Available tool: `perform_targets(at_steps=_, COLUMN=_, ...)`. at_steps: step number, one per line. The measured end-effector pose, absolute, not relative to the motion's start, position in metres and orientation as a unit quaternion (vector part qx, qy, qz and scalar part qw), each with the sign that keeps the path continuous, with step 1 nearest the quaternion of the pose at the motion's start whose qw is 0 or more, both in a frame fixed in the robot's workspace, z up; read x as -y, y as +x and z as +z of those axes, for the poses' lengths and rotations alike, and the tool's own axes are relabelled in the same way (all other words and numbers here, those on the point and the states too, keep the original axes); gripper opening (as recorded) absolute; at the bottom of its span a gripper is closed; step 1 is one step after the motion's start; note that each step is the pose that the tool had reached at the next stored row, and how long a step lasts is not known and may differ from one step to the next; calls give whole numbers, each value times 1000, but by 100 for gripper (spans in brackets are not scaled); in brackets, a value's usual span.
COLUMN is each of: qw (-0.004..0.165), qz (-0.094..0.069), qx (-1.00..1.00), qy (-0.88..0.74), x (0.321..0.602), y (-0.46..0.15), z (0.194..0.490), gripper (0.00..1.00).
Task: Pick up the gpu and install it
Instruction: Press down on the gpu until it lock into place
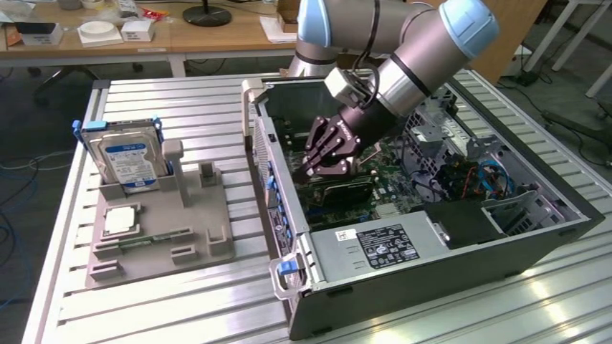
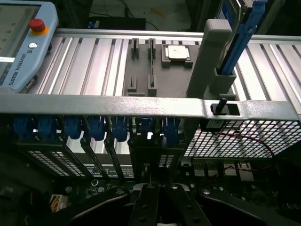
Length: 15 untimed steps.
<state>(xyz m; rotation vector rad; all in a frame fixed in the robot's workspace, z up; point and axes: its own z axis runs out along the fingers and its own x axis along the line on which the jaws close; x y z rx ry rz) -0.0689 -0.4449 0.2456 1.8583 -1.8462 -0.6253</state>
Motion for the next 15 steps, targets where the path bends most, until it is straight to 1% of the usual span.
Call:
perform_targets(at_steps=2, qw=218, qz=-222, qx=670, qy=674, x=445, y=-68, z=246, gripper=10)
perform_targets(at_steps=5, qw=216, qz=-219, qx=671, qy=675, x=444, y=-68, z=248, gripper=10)
perform_targets(at_steps=15, qw=216, qz=-219, qx=671, qy=675, x=444, y=-68, z=249, gripper=10)
